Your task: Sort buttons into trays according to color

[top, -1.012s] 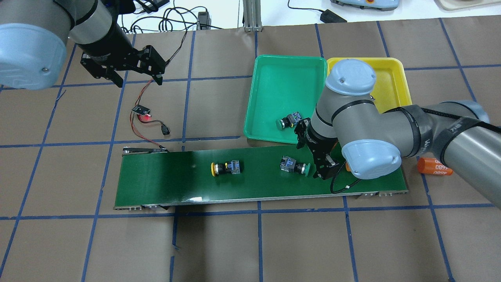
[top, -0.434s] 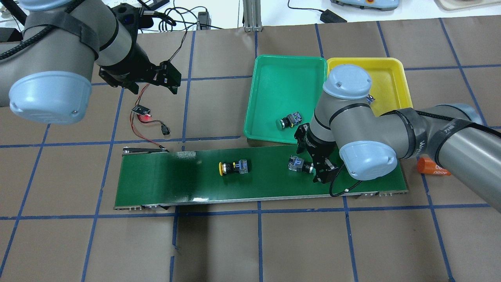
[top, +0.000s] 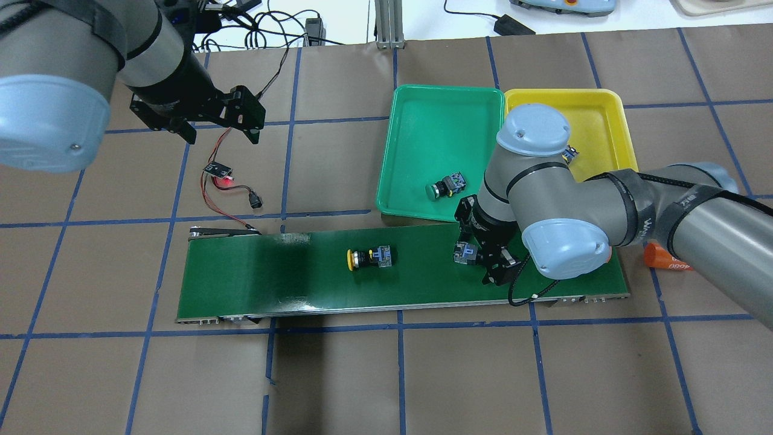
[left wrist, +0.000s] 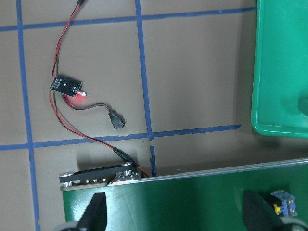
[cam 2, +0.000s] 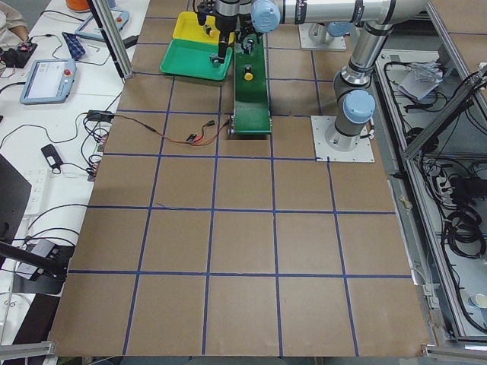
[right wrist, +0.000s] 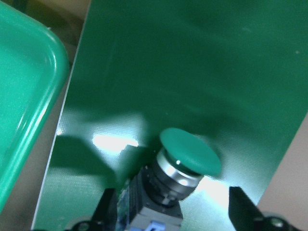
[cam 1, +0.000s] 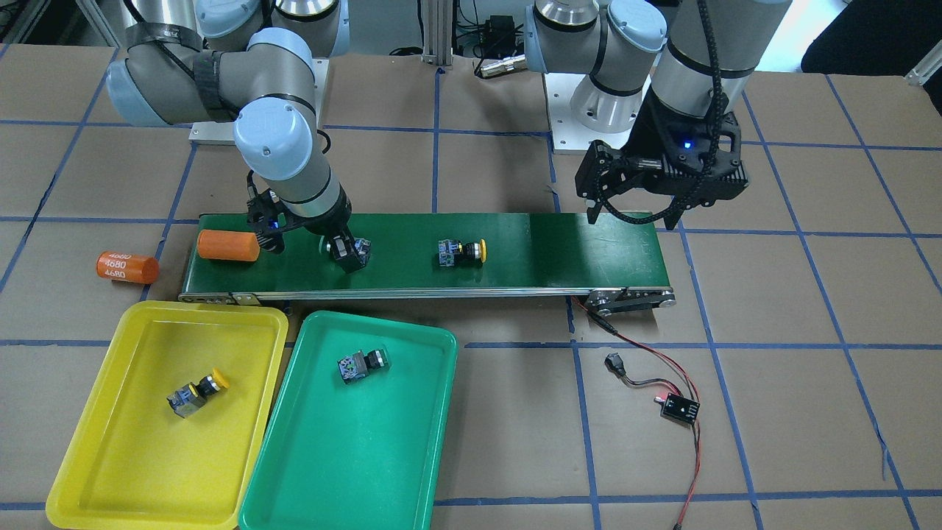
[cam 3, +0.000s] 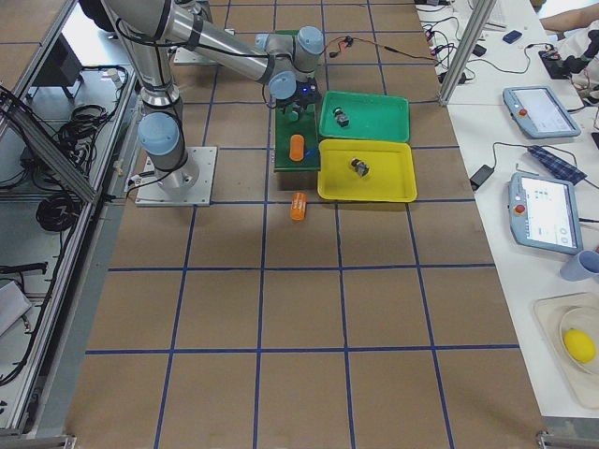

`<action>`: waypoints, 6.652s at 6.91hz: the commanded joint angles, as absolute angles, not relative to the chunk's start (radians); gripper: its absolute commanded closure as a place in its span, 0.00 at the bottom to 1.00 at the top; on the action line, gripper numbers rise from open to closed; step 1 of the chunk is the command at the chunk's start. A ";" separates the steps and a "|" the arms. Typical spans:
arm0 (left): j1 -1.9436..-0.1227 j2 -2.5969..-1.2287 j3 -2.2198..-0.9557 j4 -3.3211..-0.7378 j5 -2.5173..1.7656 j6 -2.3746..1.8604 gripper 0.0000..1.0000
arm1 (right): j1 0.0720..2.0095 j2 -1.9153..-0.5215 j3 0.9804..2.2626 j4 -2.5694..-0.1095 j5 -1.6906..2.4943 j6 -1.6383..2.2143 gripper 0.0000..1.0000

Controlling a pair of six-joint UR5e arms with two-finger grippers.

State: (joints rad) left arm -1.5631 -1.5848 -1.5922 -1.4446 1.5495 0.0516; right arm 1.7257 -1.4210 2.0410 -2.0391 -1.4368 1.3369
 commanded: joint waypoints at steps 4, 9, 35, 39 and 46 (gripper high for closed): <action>-1.519 -1.557 -1.578 -1.631 1.549 0.052 0.00 | 1.704 -1.428 1.874 -1.967 -1.453 1.324 1.00; -1.520 -1.557 -1.577 -1.605 1.549 0.052 0.00 | 1.497 -1.323 1.757 -1.962 -1.474 0.913 1.00; -1.516 -1.562 -1.577 -1.591 1.546 0.055 0.00 | 1.700 -1.387 2.006 -2.010 -1.517 1.233 0.30; -1.516 -1.563 -1.575 -1.591 1.548 0.055 0.00 | 1.691 -1.393 1.988 -2.067 -1.564 1.224 1.00; -1.516 -1.568 -1.569 -1.591 1.546 0.055 0.00 | 1.543 -1.131 1.646 -2.123 -1.661 0.851 1.00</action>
State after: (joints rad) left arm -1.5156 -1.5694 -1.5676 -1.5908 1.5467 0.0552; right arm 1.5733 -1.2017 1.6784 -2.0824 -1.6579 0.9547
